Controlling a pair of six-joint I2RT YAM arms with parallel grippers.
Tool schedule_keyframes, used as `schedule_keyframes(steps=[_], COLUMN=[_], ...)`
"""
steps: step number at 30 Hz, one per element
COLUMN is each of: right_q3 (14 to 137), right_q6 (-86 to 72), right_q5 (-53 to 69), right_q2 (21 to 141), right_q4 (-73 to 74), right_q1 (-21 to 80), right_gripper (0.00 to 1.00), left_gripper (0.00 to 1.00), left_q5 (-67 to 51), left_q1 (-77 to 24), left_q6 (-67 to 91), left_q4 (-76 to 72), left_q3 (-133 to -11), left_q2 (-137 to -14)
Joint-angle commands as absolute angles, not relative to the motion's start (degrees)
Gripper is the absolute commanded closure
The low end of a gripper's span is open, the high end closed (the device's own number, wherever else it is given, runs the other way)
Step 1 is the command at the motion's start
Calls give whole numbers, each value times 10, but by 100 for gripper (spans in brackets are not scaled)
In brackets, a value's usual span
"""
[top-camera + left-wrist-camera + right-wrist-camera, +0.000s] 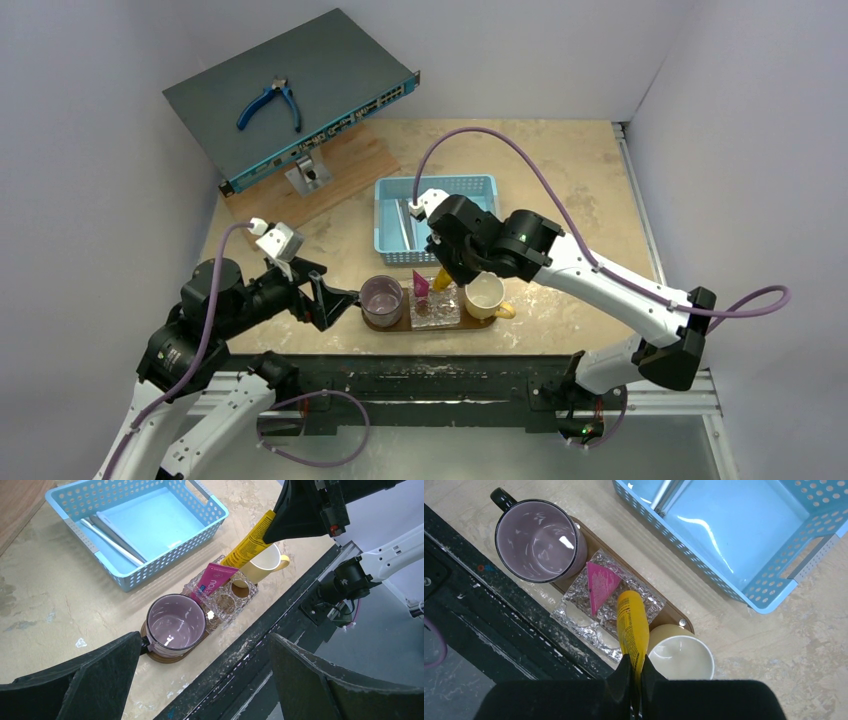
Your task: Prepare toiletry sets of a toothbrush and toothpaste on the tray
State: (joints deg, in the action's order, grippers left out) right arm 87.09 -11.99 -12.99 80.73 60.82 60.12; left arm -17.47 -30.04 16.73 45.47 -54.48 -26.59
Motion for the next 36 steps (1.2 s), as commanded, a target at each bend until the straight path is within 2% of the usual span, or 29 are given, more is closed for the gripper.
schedule_keyframes(steps=[1, 36], right_q3=[875, 796], right_q6=[-124, -125], right_q5=[-147, -132], right_q2=[812, 877], right_q4=[580, 508], right_q1=[605, 605], right_gripper=[100, 100], left_gripper=[2, 2], left_q5=[-169, -168], left_q1=[-301, -301], left_q6=[156, 155], left_q4=[440, 442], left_q3=[-541, -539], left_q2=[-263, -265])
